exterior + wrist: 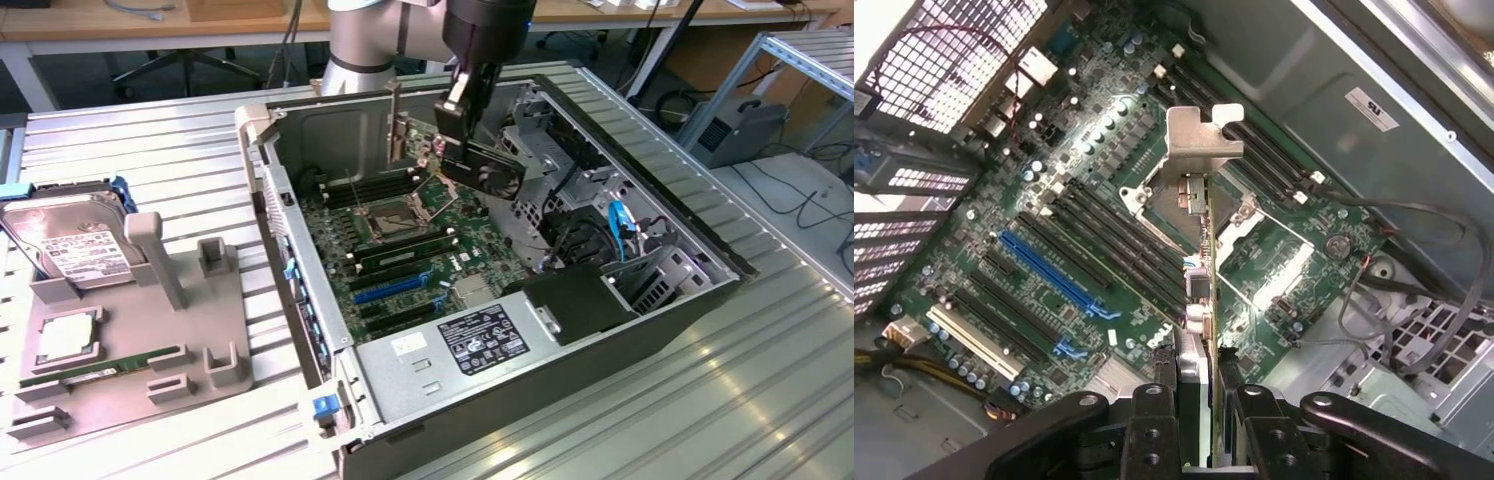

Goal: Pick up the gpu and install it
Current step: 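Insert the gpu into the slot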

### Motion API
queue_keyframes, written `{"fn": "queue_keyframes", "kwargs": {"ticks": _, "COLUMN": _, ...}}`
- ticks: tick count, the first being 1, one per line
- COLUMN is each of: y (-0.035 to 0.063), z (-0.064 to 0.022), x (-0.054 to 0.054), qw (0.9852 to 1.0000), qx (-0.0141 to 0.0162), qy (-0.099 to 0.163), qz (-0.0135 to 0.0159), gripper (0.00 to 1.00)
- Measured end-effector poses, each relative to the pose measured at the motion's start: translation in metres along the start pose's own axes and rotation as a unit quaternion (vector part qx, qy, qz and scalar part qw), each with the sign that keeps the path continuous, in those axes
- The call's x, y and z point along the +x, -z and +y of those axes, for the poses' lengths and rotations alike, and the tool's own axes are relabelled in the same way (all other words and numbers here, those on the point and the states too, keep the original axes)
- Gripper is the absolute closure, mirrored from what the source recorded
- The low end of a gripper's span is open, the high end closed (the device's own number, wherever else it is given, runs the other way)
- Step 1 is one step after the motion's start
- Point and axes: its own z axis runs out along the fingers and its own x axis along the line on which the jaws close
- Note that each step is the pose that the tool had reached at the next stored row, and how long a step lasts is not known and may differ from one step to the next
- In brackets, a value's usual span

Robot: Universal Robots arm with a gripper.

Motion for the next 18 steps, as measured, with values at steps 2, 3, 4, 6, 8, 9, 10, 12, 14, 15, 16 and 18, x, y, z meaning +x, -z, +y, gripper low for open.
{"fn": "queue_keyframes", "kwargs": {"ticks": 2, "y": 0.0000, "z": 0.0000, "x": 0.0000, "qw": 1.0000, "qx": -0.0002, "qy": 0.008, "qz": -0.0002, "gripper": 0.73}}
{"fn": "queue_keyframes", "kwargs": {"ticks": 3, "y": -0.0001, "z": 0.0000, "x": 0.0000, "qw": 0.9999, "qx": -0.0003, "qy": 0.012, "qz": -0.0002, "gripper": 0.73}}
{"fn": "queue_keyframes", "kwargs": {"ticks": 4, "y": 0.0000, "z": 0.0000, "x": 0.0000, "qw": 0.9998, "qx": -0.0004, "qy": 0.018, "qz": -0.0003, "gripper": 0.73}}
{"fn": "queue_keyframes", "kwargs": {"ticks": 6, "y": -0.0001, "z": 0.0000, "x": 0.0000, "qw": 0.9996, "qx": -0.0006, "qy": 0.028, "qz": -0.0005, "gripper": 0.73}}
{"fn": "queue_keyframes", "kwargs": {"ticks": 8, "y": -0.0002, "z": 0.0000, "x": 0.0000, "qw": 0.9993, "qx": -0.0008, "qy": 0.037, "qz": -0.0007, "gripper": 0.73}}
{"fn": "queue_keyframes", "kwargs": {"ticks": 9, "y": -0.0002, "z": 0.0000, "x": 0.0000, "qw": 0.9992, "qx": -0.0009, "qy": 0.041, "qz": -0.0008, "gripper": 0.73}}
{"fn": "queue_keyframes", "kwargs": {"ticks": 10, "y": -0.0002, "z": 0.0000, "x": 0.0000, "qw": 0.9990, "qx": -0.0010, "qy": 0.045, "qz": -0.0009, "gripper": 0.73}}
{"fn": "queue_keyframes", "kwargs": {"ticks": 12, "y": -0.0003, "z": 0.0000, "x": 0.0000, "qw": 0.9985, "qx": -0.0012, "qy": 0.054, "qz": -0.0011, "gripper": 0.73}}
{"fn": "queue_keyframes", "kwargs": {"ticks": 14, "y": -0.0004, "z": 0.0000, "x": 0.0000, "qw": 0.9980, "qx": -0.0014, "qy": 0.062, "qz": -0.0013, "gripper": 0.73}}
{"fn": "queue_keyframes", "kwargs": {"ticks": 15, "y": -0.0004, "z": 0.0000, "x": 0.0000, "qw": 0.9978, "qx": -0.0015, "qy": 0.066, "qz": -0.0014, "gripper": 0.73}}
{"fn": "queue_keyframes", "kwargs": {"ticks": 16, "y": -0.0004, "z": 0.0000, "x": 0.0000, "qw": 0.9975, "qx": -0.0016, "qy": 0.071, "qz": -0.0014, "gripper": 0.73}}
{"fn": "queue_keyframes", "kwargs": {"ticks": 18, "y": -0.0005, "z": 0.0000, "x": 0.0000, "qw": 0.9968, "qx": -0.0018, "qy": 0.079, "qz": -0.0016, "gripper": 0.73}}
